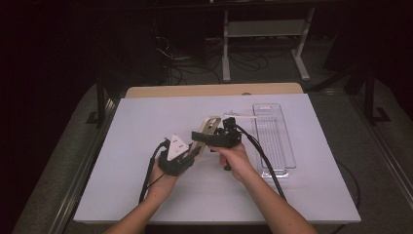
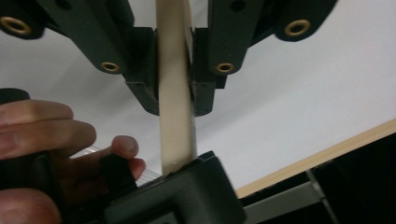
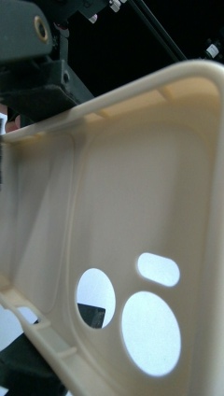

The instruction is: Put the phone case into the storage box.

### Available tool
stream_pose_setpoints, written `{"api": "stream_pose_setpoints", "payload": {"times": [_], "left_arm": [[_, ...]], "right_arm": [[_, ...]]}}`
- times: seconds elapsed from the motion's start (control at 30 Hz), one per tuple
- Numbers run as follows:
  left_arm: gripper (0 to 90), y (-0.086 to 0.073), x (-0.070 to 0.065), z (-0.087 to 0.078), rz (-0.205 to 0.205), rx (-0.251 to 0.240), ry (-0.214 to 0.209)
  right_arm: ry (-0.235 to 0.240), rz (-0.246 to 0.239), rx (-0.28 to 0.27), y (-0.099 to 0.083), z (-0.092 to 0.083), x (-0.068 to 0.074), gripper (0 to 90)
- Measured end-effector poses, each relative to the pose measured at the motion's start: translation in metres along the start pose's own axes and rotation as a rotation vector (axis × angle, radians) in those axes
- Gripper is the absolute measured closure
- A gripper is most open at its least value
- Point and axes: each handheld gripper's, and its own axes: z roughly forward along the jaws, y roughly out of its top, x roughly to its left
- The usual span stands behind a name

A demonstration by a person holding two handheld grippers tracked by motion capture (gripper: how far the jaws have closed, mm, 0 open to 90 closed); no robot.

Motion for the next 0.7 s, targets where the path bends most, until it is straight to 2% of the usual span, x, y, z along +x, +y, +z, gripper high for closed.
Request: {"api": "stream_pose_setpoints", "payload": {"times": [0.07, 0.23, 0.3, 0.33, 0.5, 0.53, 0.63, 0.7], "left_arm": [[69.2, 0.0, 0.0, 0.0, 0.012, 0.004, -0.007], [55.1, 0.0, 0.004, 0.001, 0.011, 0.021, -0.012], [50.4, 0.0, 0.004, 0.002, -0.017, 0.019, -0.03], [48.2, 0.0, 0.006, 0.002, -0.001, 0.033, -0.034], [36.7, -0.001, 0.009, 0.001, -0.02, 0.063, -0.075], [34.7, -0.001, 0.011, 0.0, -0.007, 0.064, -0.086], [25.7, -0.002, 0.013, -0.002, -0.025, 0.072, -0.116], [21.1, -0.002, 0.016, -0.004, -0.02, 0.08, -0.131]], "right_arm": [[-0.005, -0.006, 0.004, 0.0, 0.0, 0.0, 9.5], [-0.009, -0.005, 0.007, -0.001, 0.001, -0.001, 9.6], [-0.01, 0.0, 0.004, 0.0, 0.001, 0.0, 9.6], [-0.014, -0.006, 0.007, 0.0, 0.001, -0.001, 9.6], [-0.02, -0.017, 0.002, 0.0, 0.0, -0.001, 9.6], [-0.023, -0.016, 0.004, 0.0, 0.0, -0.001, 9.6], [-0.039, -0.015, 0.008, 0.001, -0.001, -0.001, 9.6], [-0.046, -0.023, 0.008, 0.002, -0.002, -0.001, 9.7]]}}
